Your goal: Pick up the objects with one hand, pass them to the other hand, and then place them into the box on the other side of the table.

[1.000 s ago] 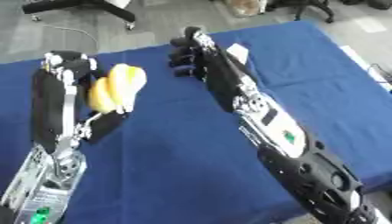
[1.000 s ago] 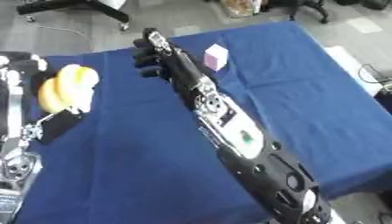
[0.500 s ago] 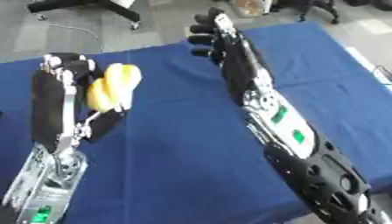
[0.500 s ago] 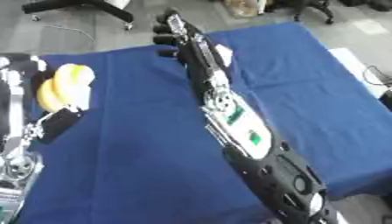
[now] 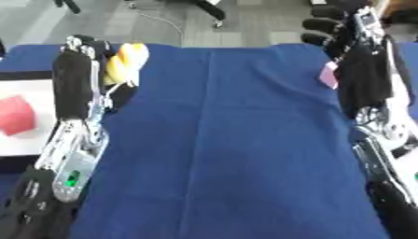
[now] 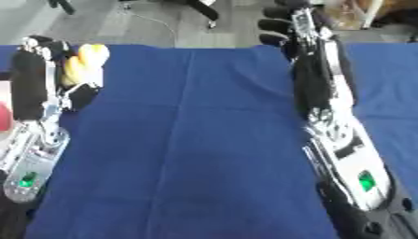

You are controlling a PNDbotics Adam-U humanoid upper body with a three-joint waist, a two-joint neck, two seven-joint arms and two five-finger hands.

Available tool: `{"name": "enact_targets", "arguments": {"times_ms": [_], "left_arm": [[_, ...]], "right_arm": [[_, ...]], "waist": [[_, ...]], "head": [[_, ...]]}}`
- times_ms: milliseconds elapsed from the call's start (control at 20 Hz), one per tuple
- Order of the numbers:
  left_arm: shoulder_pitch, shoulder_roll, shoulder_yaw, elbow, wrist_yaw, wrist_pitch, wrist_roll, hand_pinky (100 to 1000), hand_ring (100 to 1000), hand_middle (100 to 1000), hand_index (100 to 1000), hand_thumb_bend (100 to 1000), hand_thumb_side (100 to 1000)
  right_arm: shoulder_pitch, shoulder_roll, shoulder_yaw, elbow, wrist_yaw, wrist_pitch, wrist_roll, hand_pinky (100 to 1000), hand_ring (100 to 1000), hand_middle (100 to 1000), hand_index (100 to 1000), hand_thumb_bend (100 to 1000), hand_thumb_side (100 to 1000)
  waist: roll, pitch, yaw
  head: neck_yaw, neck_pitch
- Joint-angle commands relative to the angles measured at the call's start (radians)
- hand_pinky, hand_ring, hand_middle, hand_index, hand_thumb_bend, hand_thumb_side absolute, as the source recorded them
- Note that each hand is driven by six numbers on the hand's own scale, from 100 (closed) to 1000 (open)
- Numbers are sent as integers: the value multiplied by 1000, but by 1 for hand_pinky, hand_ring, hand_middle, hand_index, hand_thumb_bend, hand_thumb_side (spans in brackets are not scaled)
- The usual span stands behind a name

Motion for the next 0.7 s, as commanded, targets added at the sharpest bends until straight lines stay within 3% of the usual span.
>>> {"name": "enact_targets", "arguments": {"times_ms": [50,400,550,600,650,700], "left_arm": [[11,95,93,-14,-28,100,-29,310,230,100,232,213,100],[40,227,190,146,-67,290,-171,319,243,105,249,181,100],[42,264,202,253,-86,352,-252,343,277,110,319,162,100],[40,272,203,288,-95,367,-282,362,291,120,346,171,100],[38,277,203,322,-101,379,-318,452,351,189,422,273,100],[35,280,201,354,-109,387,-363,466,362,208,436,306,100]], "right_arm": [[-9,-16,-10,5,16,-5,15,729,720,655,782,100,782],[-7,-20,-8,28,30,-10,30,728,719,652,782,100,787],[-8,-21,-8,32,33,-10,33,727,719,651,782,100,787],[-8,-21,-8,33,34,-10,34,727,719,651,782,100,787],[-9,-22,-8,34,35,-10,35,727,719,651,781,100,788],[-9,-22,-8,35,36,-9,37,727,719,651,781,100,788]], "waist": [[16,-12,4],[27,-14,3],[28,-14,0],[29,-14,-1],[29,-14,-1],[29,-14,-2]], "head": [[31,-2],[21,-2],[12,-2],[10,-2],[8,-2],[6,-2]]}}
